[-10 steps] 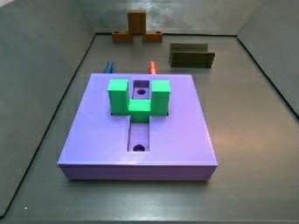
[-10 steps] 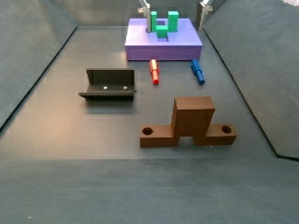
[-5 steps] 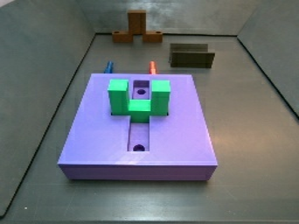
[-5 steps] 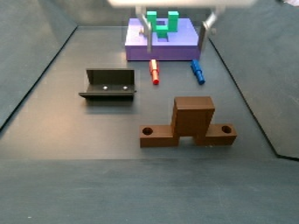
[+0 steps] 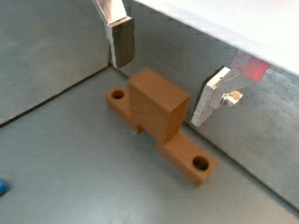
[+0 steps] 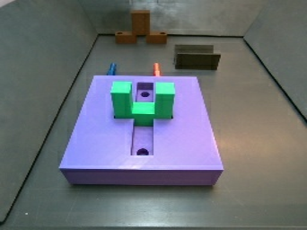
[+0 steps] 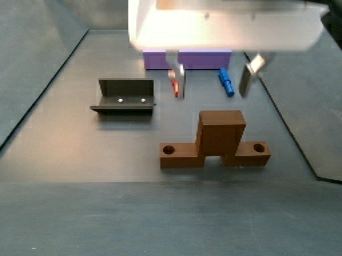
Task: Pick up the brown object. Move up. Move to above the board. Insert the brown object.
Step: Pick up the brown object.
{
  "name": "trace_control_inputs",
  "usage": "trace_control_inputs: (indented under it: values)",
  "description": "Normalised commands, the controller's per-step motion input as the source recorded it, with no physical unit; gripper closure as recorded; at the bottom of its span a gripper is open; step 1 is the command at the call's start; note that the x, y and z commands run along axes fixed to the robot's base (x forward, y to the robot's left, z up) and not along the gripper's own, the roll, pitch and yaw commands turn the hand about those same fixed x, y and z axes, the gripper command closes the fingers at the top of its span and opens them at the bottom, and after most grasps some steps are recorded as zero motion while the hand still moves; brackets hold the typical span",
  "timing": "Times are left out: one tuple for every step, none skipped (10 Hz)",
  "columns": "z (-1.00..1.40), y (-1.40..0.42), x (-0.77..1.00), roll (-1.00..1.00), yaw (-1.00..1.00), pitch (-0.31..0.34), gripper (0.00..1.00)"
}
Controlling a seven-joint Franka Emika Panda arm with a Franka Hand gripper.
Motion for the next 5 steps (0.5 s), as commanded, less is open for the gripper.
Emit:
trace_control_inputs:
  values:
    - [-0.16, 0.41, -0.09, -0.01, -0.07, 0.007, 0.00]
    - [-0.13, 0.15, -0.21, 0.00, -0.05, 0.000, 0.00]
    - [-0.10, 0.00, -0.09, 0.00, 0.00, 0.000, 0.00]
    - [-0.15, -0.15, 0.00, 0.00, -0.01, 0.000, 0.00]
    - [-0.27, 0.00, 0.00, 0.00, -0.01, 0.000, 0.00]
